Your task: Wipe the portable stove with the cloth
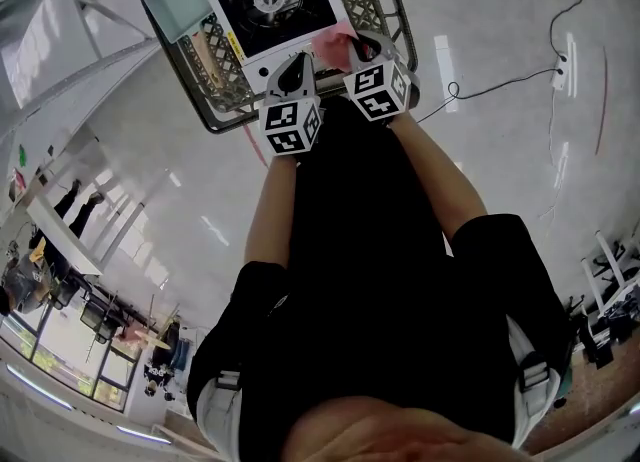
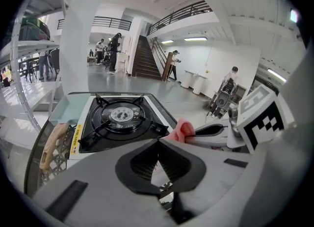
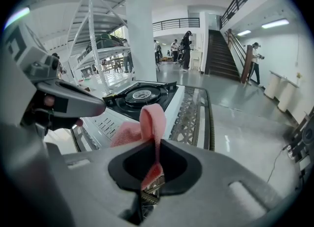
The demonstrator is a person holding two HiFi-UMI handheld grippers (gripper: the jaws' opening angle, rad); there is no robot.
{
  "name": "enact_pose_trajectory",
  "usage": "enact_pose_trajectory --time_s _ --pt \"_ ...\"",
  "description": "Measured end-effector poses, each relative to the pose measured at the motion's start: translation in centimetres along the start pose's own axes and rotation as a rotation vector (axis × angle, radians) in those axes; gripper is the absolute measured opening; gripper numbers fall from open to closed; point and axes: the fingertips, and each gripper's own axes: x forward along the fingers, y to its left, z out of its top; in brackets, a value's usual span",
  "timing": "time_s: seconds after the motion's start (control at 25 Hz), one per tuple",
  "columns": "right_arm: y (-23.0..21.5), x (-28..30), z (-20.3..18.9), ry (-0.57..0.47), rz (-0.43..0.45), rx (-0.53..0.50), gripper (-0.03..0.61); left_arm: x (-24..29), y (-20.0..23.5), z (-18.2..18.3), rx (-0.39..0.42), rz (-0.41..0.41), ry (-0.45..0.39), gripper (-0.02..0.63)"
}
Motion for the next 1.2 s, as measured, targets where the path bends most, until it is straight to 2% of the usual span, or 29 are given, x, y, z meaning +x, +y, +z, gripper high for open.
enact_pose_trajectory --time_s 0.32,0.6,0.76,0.88,1.2 --pt "-0.3 0.0 -0.1 0.002 0.002 0.000 0.025 0.0 -0.5 0.0 -0.004 0.003 -0.003 0.000" --pt "0.2 0.0 0.3 0.000 0.038 -0.036 0.025 0.0 0.3 0.2 -0.037 0.046 -0.031 0.000" --pt "0.8 -0.1 1.3 -0.012 0.093 -0.111 0.025 -0.2 1.1 0.9 -0.077 0.097 -0.070 0.000" --pt "2.0 -1.2 2.7 -0.027 0.144 -0.204 0.025 -1.9 1.5 1.7 -0.126 0.155 -0.115 0.000" --pt "8.8 -2.7 5.1 -0.074 0.316 -0.447 0.025 -8.0 4.5 0.3 -0.277 0.326 -0.247 0.000"
